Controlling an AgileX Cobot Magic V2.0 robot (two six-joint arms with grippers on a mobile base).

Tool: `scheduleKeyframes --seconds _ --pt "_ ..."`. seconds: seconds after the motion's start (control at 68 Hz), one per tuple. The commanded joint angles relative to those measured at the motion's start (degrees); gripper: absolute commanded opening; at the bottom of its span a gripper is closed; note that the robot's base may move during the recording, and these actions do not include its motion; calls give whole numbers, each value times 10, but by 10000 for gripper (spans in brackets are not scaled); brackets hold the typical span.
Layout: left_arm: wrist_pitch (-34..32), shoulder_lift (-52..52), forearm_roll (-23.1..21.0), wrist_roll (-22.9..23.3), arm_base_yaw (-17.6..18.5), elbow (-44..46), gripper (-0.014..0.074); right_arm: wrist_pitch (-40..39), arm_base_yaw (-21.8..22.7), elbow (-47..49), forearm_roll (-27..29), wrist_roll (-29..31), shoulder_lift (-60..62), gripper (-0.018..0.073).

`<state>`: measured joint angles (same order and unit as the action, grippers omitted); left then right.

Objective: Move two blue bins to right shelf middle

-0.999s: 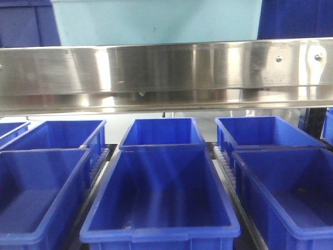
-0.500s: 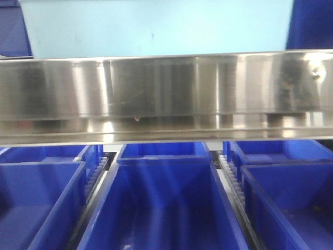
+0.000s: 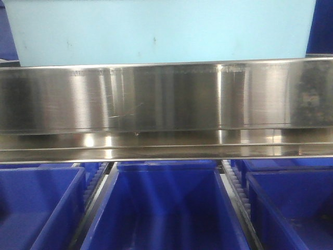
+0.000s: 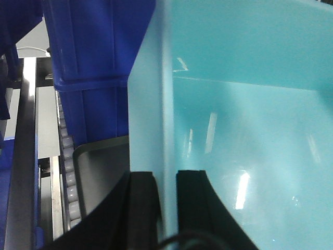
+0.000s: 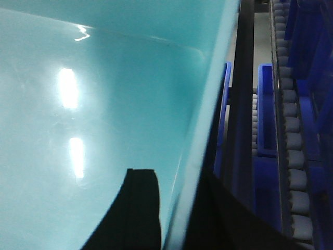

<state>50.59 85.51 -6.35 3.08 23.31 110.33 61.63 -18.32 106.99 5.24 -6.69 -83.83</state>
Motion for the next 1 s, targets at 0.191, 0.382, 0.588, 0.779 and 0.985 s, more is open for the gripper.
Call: scheduleKeyframes --seconds 0.191,0.382,0.588,0.779,0.985 --pt "-37 -11 -9 5 -2 10 -111 -8 5 4 -18 11 4 -151" --pt "-37 -11 -9 5 -2 10 -111 -8 5 4 -18 11 4 -151" --pt "-37 -11 -9 5 -2 10 -111 -8 5 4 -18 11 4 -151" --pt "-37 -11 -9 5 -2 10 -111 -8 5 4 -18 11 4 -151" --pt "-37 -11 -9 5 -2 10 -111 -8 5 4 -18 11 4 -151"
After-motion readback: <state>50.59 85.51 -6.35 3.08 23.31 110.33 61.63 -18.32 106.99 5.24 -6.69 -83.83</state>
